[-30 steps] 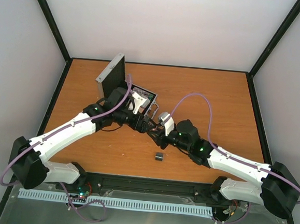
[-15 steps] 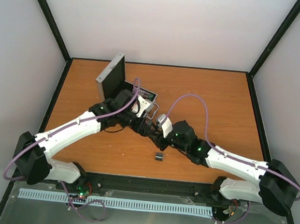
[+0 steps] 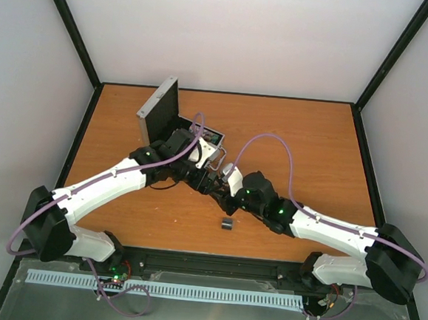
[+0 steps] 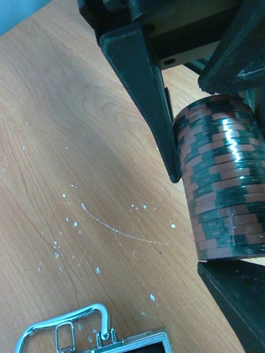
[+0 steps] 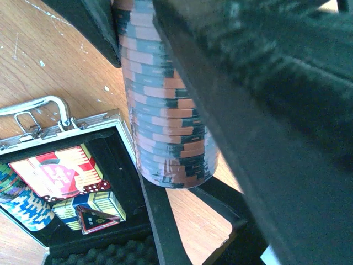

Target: Pack up texas hold em set

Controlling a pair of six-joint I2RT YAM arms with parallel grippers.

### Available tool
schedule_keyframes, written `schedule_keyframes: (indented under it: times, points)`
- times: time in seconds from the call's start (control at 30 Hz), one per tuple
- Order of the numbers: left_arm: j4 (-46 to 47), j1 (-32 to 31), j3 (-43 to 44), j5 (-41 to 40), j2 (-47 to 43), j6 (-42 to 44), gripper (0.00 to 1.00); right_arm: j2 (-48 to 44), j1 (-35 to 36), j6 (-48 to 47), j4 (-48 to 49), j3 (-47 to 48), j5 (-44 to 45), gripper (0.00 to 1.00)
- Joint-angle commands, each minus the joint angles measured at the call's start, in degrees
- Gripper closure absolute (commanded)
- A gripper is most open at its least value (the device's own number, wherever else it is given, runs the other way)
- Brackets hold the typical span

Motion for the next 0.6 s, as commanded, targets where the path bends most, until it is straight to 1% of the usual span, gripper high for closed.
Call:
schedule_keyframes:
  times: [0.0,0.17,0.4,0.57]
  points:
    - [-0.02,-1.45,0.91,5.54,0.60,1.13,0.17,0.58,0.51,-0.92,6.20,3.55,1.95,0.76]
    - [-0.69,-1.49,1.12,5.30,1.60,1.76,0.14,1.08,0.76,-1.24,5.88,4.03,2.79,0.76]
    - [-1.95,-1.49,0.78,4.11,3.39,2.26,0.20,1.10,0.95,-1.26,5.75,4.08,4.06,0.76]
    - [-3.44,-1.49,0.91,0.39,4.03,2.48,0.22,0.93,1.04,-1.26,5.75,4.18,4.77,0.76]
